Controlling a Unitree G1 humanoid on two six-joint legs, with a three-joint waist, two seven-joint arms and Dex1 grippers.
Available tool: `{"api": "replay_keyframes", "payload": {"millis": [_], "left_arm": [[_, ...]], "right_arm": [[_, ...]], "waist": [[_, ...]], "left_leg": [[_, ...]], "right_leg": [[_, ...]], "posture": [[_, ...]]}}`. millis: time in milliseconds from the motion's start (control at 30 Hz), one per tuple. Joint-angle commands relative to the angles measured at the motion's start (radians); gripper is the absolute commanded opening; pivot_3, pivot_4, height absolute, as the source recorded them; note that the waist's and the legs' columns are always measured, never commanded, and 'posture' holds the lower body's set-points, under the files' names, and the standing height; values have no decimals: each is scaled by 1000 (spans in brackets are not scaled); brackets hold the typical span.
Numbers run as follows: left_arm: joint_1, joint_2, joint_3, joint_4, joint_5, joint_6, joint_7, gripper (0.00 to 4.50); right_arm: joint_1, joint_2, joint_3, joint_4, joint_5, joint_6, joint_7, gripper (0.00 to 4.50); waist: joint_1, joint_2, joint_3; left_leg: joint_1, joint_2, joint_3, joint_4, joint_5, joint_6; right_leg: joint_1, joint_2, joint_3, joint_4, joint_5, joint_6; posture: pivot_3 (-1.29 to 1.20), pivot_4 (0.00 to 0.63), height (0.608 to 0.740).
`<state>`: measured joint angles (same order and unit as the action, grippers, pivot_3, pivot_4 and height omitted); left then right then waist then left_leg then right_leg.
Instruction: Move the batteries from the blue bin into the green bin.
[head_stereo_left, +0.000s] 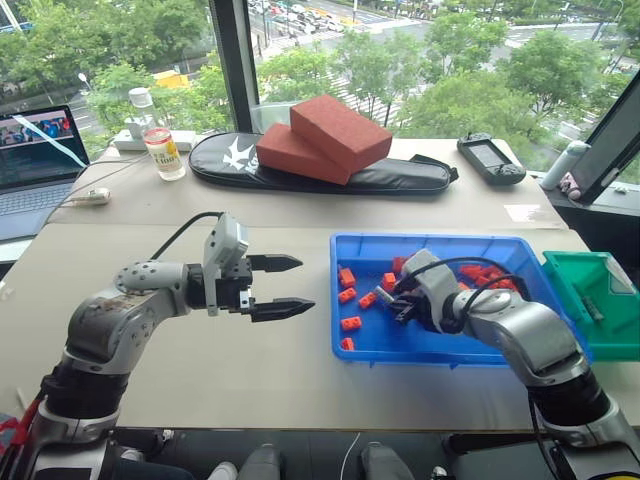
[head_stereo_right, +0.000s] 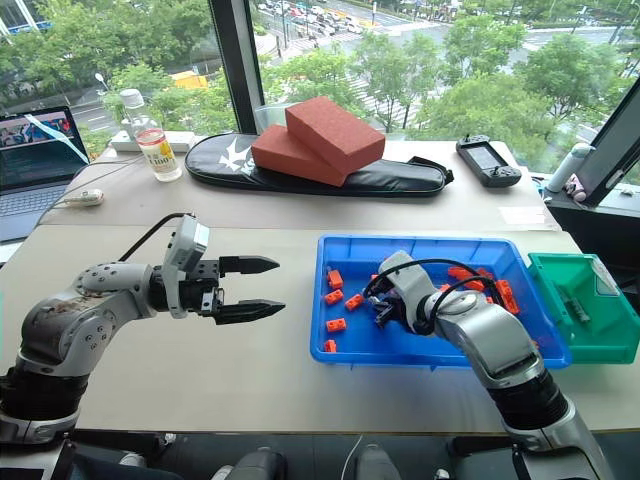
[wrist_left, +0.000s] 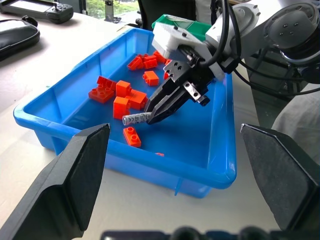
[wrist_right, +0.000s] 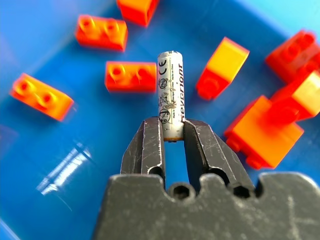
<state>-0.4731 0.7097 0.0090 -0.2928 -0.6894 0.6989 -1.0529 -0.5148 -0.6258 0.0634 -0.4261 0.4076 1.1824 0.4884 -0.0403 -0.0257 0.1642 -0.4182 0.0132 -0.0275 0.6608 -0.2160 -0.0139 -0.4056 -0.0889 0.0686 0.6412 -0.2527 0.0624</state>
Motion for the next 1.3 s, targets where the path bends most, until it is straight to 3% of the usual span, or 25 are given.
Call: {"api": "replay_keyframes", "payload": {"millis": [33,200,367,667,1067,1133,1300], "left_arm": [[-2,8,19,-29,-13,-3,0,4500],[-1,5,12,-23,-8,-9,-2,4500],[-9,-1,4,-17,-6,-13,-8,4500],[-15,-3,-3,-13,0,-16,-12,4500],[-15,3,0,-15,-2,-10,-15,4500],[-16,4,1,-15,-2,-10,-16,4500],[-17,6,1,-16,-3,-11,-20,4500]], "right_arm": [[-52,25,-219,-92,80,-42,2,257],[-91,62,-438,-86,121,-127,-49,257],[-56,-69,-520,183,-165,-271,-310,257],[104,-176,-453,244,-305,-224,-348,257],[171,-162,-504,233,-314,-119,-365,257],[174,-168,-511,231,-318,-113,-370,1269],[119,-151,-554,204,-300,-132,-368,2838]], "waist": [[0,0,0],[2,0,0],[17,0,0],[0,1,0],[0,1,0],[0,1,0],[-1,1,0]], "left_leg": [[0,0,0,0,0,0],[0,0,0,0,0,0],[0,-1,1,0,0,0],[0,0,2,-1,0,0],[0,-1,2,-1,0,0],[0,-1,2,-1,0,0],[0,-1,2,-1,0,0]], "right_leg": [[0,0,0,0,0,0],[0,0,0,0,0,0],[0,-2,0,0,0,0],[-1,-1,1,0,0,0],[-1,-1,1,0,0,0],[-1,-1,1,0,0,0],[-1,-1,1,0,0,0]], "posture": [[0,150,740],[0,150,740],[0,150,740],[0,150,740],[0,150,740],[0,150,740],[0,150,740]]}}
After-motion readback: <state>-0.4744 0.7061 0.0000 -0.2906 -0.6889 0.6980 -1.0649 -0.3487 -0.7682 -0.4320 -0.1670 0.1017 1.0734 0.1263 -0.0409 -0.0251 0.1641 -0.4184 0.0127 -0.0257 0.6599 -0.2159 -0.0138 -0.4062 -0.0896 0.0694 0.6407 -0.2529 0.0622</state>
